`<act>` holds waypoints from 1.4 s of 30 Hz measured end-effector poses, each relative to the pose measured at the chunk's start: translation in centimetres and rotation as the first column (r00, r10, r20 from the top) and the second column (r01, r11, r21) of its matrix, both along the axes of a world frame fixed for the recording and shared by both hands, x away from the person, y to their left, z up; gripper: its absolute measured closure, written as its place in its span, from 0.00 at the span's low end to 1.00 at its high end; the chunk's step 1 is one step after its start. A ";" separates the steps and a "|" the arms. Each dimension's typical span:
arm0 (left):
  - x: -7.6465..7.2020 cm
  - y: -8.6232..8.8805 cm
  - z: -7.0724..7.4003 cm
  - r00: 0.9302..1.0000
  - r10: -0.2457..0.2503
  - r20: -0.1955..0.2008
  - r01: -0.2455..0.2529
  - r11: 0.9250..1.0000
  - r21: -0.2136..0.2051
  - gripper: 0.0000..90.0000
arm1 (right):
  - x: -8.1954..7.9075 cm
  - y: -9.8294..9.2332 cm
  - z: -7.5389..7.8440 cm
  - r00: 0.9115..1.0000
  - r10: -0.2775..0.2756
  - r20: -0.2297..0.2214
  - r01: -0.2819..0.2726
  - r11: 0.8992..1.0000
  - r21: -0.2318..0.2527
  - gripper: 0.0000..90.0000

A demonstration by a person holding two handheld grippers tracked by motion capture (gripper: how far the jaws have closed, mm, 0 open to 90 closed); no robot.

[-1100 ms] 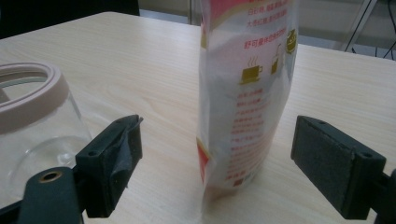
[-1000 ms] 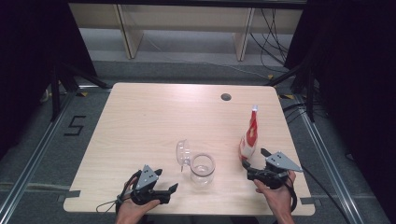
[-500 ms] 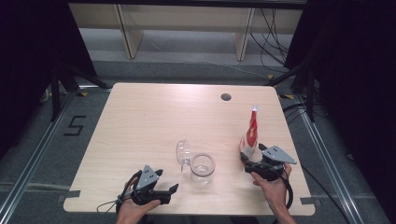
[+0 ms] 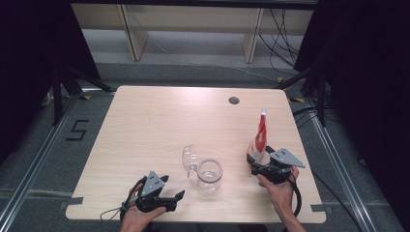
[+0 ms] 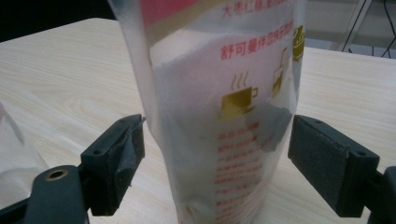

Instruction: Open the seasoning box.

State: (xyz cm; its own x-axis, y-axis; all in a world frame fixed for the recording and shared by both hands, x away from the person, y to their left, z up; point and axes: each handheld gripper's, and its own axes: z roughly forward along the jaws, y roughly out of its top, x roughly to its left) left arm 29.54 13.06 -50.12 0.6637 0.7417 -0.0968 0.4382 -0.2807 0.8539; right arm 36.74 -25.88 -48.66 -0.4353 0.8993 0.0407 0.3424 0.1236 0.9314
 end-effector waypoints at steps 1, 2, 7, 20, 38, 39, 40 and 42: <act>0.0 0.0 0.0 1.000 0.001 0.000 -0.001 1.000 0.000 0.24 | -0.1 0.1 0.0 1.000 -0.007 -0.010 0.007 1.000 0.004 0.22; 0.0 0.0 0.0 1.000 0.002 -0.003 -0.002 1.000 -0.002 0.24 | 0.2 -0.1 0.0 1.000 0.002 0.023 -0.001 1.000 -0.029 0.22; 0.0 -0.1 0.0 1.000 0.003 -0.001 -0.003 1.000 -0.006 0.24 | 0.4 -0.1 0.0 1.000 0.011 0.000 -0.011 0.999 -0.042 0.22; 0.0 -0.1 -0.1 1.000 0.007 -0.005 -0.007 1.000 -0.017 0.24 | 0.9 -0.1 -0.3 1.000 -0.018 0.021 0.018 1.000 -0.022 0.27; -0.1 -0.1 0.0 1.000 0.002 -0.007 -0.002 1.000 -0.009 0.24 | 1.2 -0.6 -0.1 1.000 0.021 0.003 -0.021 0.999 -0.040 0.41; -0.1 -0.1 0.0 1.000 0.002 -0.008 -0.002 1.000 -0.009 0.24 | 1.3 -0.8 -0.1 0.999 0.032 0.008 -0.031 0.999 -0.044 0.42; -0.1 -0.2 0.0 1.000 0.005 -0.007 -0.005 1.000 -0.018 0.24 | 1.3 -0.8 -0.1 0.999 0.032 0.009 -0.032 0.999 -0.043 0.43; -0.1 0.0 0.0 1.000 -0.002 0.000 0.002 1.000 0.000 0.24 | 1.2 -0.8 -0.1 1.000 0.021 0.011 -0.021 0.999 -0.038 0.44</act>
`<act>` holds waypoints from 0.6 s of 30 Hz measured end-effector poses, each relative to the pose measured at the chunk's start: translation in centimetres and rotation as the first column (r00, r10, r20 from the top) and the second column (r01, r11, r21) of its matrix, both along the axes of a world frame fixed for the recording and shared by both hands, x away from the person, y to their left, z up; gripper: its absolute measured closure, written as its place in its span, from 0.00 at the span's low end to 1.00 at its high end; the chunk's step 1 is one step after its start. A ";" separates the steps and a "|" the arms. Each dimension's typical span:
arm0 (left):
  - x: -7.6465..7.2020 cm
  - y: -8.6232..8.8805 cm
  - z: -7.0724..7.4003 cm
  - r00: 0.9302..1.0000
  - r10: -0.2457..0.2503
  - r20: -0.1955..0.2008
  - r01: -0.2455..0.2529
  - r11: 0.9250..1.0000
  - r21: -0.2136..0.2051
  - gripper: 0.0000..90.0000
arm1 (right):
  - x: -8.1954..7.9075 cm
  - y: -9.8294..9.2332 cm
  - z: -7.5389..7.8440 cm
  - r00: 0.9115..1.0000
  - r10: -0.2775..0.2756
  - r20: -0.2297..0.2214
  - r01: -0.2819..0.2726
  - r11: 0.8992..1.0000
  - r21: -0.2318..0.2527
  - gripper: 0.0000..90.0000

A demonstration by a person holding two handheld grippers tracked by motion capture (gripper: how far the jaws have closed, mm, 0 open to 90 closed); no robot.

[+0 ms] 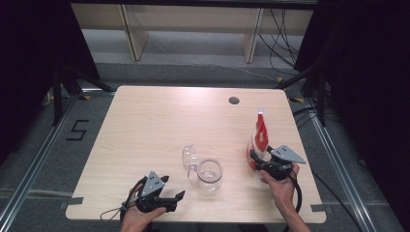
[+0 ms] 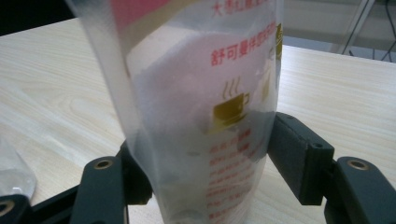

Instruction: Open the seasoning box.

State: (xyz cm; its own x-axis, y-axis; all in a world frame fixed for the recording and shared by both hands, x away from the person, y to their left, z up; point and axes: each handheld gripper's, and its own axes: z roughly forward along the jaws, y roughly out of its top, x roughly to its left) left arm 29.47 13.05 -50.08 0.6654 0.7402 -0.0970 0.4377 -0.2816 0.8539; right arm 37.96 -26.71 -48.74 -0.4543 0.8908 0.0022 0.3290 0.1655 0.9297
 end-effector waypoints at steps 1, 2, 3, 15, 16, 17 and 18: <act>0.0 0.0 0.0 1.000 0.002 -0.001 -0.002 1.000 0.001 0.24 | 0.1 -0.3 0.0 1.000 0.024 -0.002 -0.024 1.000 -0.005 0.44; 0.0 0.0 0.0 1.000 0.003 0.000 -0.003 1.000 0.004 0.24 | 0.0 -0.2 0.1 1.000 0.023 -0.021 -0.023 1.000 0.008 0.44; -0.1 -0.1 0.0 1.000 0.009 -0.002 -0.009 1.000 -0.011 0.24 | 0.2 -0.4 0.0 1.000 0.027 0.008 -0.027 1.000 -0.007 0.44; 0.0 -0.1 -0.1 1.000 0.004 -0.010 -0.004 1.000 -0.008 0.25 | 0.8 -1.6 0.0 0.991 0.132 -0.005 -0.132 0.991 0.021 0.46; 0.0 -0.1 -0.1 1.000 0.004 -0.010 -0.004 1.000 -0.010 0.25 | 0.9 -1.9 0.1 0.988 0.153 -0.019 -0.153 0.988 0.005 0.47; 0.0 -0.1 -0.1 1.000 0.004 -0.010 -0.004 1.000 -0.010 0.25 | 1.0 -1.9 0.1 0.988 0.154 -0.004 -0.154 0.988 0.006 0.47; 0.0 -0.1 -0.1 1.000 0.003 -0.010 -0.004 1.000 -0.009 0.25 | 1.1 -2.0 0.0 0.985 0.170 -0.001 -0.170 0.985 0.005 0.47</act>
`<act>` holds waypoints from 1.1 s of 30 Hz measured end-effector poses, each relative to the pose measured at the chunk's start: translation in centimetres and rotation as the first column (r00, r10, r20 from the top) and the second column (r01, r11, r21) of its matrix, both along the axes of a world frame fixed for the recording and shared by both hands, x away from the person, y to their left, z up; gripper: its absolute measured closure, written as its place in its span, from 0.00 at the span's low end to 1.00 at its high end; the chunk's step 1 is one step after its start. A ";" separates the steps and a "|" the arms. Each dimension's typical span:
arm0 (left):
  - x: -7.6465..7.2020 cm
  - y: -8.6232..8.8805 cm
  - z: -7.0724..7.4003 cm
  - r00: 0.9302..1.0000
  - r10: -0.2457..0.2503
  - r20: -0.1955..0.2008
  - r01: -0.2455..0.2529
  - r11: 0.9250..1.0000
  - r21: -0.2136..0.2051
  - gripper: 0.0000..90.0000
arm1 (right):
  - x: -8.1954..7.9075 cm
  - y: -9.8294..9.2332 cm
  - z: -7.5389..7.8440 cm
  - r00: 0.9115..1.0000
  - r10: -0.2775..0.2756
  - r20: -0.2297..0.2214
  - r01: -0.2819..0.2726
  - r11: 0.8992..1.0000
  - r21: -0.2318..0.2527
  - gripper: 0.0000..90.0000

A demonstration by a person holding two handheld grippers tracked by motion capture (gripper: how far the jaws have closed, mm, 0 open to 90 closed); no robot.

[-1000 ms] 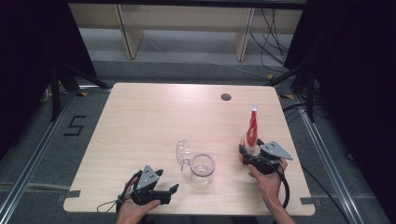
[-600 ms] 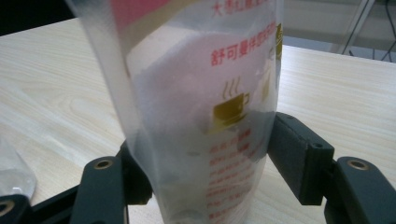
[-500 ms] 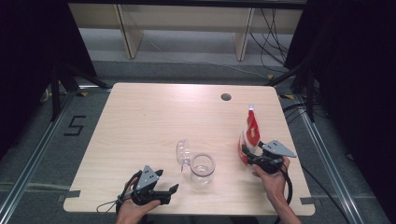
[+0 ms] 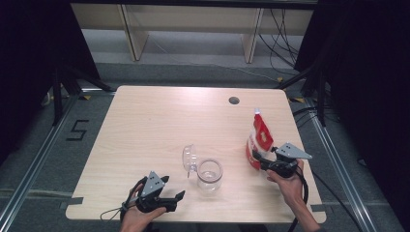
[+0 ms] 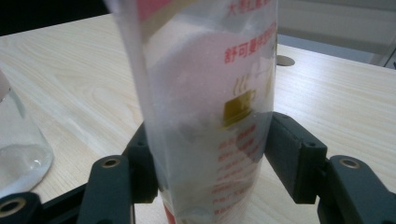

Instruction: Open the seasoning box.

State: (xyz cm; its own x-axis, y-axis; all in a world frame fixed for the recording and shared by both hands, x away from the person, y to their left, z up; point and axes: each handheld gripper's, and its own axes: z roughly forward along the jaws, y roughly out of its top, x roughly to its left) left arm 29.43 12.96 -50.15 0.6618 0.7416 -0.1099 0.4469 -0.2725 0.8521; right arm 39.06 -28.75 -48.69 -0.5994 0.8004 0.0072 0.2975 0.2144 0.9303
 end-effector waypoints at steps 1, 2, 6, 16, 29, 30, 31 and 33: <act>0.0 0.0 0.0 1.000 0.000 0.000 0.000 1.000 0.000 0.25 | -0.2 0.0 0.0 0.999 -0.013 -0.030 0.014 1.000 0.011 0.47; 0.0 0.0 0.0 1.000 0.000 -0.001 0.000 1.000 -0.001 0.25 | -0.1 -0.1 0.0 1.000 -0.009 -0.018 0.010 1.000 0.016 0.47; 0.0 0.0 0.0 1.000 0.002 -0.001 -0.002 1.000 -0.002 0.25 | 0.3 -0.6 0.0 0.999 0.031 -0.008 -0.031 1.000 0.006 0.48; 0.0 -0.1 -0.1 1.000 0.000 -0.002 0.000 1.000 -0.006 0.25 | 0.8 -1.4 0.1 0.996 0.084 -0.019 -0.083 0.996 0.007 0.49; 0.0 0.0 0.0 1.000 -0.006 0.005 0.006 1.000 0.007 0.25 | -0.5 0.3 -0.5 0.995 -0.092 -0.022 0.093 0.996 0.019 0.32; 0.0 0.0 0.0 1.000 -0.006 0.006 0.006 1.000 0.009 0.25 | -0.3 0.2 -0.6 0.996 -0.089 0.017 0.089 0.996 -0.010 0.32; 0.0 -0.1 0.0 1.000 0.002 -0.002 -0.002 1.000 -0.002 0.25 | -0.5 0.6 -0.6 0.994 -0.107 0.007 0.107 0.994 0.002 0.32; 0.0 0.0 0.0 1.000 -0.007 0.006 0.006 1.000 0.008 0.25 | -0.4 0.8 -0.7 0.992 -0.126 0.020 0.127 0.992 -0.006 0.32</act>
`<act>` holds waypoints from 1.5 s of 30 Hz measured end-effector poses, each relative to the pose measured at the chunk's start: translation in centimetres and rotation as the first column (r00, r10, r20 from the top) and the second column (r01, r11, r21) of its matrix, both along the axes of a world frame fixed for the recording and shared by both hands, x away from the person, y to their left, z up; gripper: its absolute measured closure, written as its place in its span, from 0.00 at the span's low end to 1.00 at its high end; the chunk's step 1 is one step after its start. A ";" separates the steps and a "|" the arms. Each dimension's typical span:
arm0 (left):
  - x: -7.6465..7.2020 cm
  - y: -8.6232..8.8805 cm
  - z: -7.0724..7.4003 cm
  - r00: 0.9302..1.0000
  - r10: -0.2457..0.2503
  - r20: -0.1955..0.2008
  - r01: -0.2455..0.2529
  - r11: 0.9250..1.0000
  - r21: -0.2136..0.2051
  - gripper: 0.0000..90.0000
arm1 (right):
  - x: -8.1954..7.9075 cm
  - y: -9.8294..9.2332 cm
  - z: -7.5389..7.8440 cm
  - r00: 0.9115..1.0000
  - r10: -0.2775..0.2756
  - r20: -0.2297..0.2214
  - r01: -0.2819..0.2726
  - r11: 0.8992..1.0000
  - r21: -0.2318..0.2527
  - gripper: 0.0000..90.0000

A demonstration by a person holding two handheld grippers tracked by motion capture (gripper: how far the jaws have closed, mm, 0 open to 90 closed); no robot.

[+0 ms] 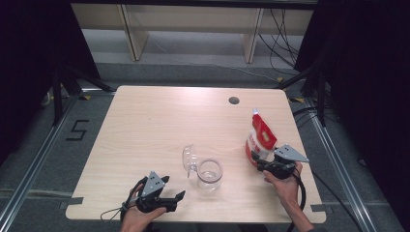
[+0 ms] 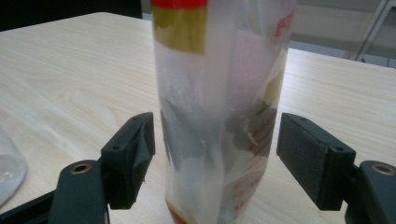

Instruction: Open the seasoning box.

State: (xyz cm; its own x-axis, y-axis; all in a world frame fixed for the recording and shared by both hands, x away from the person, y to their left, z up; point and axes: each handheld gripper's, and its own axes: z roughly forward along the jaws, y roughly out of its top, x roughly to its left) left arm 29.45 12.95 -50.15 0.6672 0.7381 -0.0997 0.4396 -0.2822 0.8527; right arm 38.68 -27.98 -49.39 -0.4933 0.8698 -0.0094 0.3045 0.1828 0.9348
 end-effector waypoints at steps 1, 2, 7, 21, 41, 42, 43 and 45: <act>0.0 0.0 0.0 1.000 -0.001 0.000 0.001 1.000 0.001 0.25 | 0.0 0.1 -0.1 1.000 0.005 -0.001 -0.005 1.000 0.004 0.32; 0.0 0.0 0.0 1.000 -0.002 -0.001 0.002 1.000 -0.001 0.25 | -0.1 0.3 -0.1 1.000 -0.020 -0.012 0.020 1.000 0.006 0.32; 0.0 -0.1 -0.1 1.000 0.006 -0.009 -0.006 1.000 -0.002 0.25 | 0.4 0.4 -0.4 1.000 -0.011 0.011 0.011 1.000 0.006 0.32; 0.0 -0.1 -0.1 1.000 0.002 -0.010 -0.002 1.000 -0.006 0.25 | 0.7 0.4 -0.8 0.999 -0.046 0.024 0.045 0.999 0.019 0.35; 0.0 -0.2 -0.1 1.000 0.001 -0.008 -0.001 1.000 -0.005 0.25 | 0.8 0.6 -1.7 0.999 -0.053 0.009 0.052 0.997 0.057 0.38; 0.0 -0.2 -0.1 1.000 -0.001 -0.008 0.001 1.000 -0.011 0.25 | 0.8 0.6 -1.8 0.999 -0.042 0.004 0.041 0.997 0.072 0.39; 0.0 -0.2 -0.1 1.000 -0.003 -0.009 0.002 1.000 -0.009 0.25 | 0.8 0.6 -1.8 0.999 -0.048 0.010 0.048 0.997 0.064 0.39; 0.0 -0.2 -0.1 1.000 0.000 -0.009 0.000 1.000 -0.009 0.25 | 0.7 0.6 -2.0 0.998 -0.058 -0.034 0.061 0.993 0.104 0.39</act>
State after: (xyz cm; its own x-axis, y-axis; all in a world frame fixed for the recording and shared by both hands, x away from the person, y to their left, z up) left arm 29.43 12.73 -50.26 0.6665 0.7370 -0.1126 0.4471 -0.2743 0.8514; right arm 39.36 -27.40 -51.42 -0.4391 0.8930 0.0982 0.3413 0.0647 0.9377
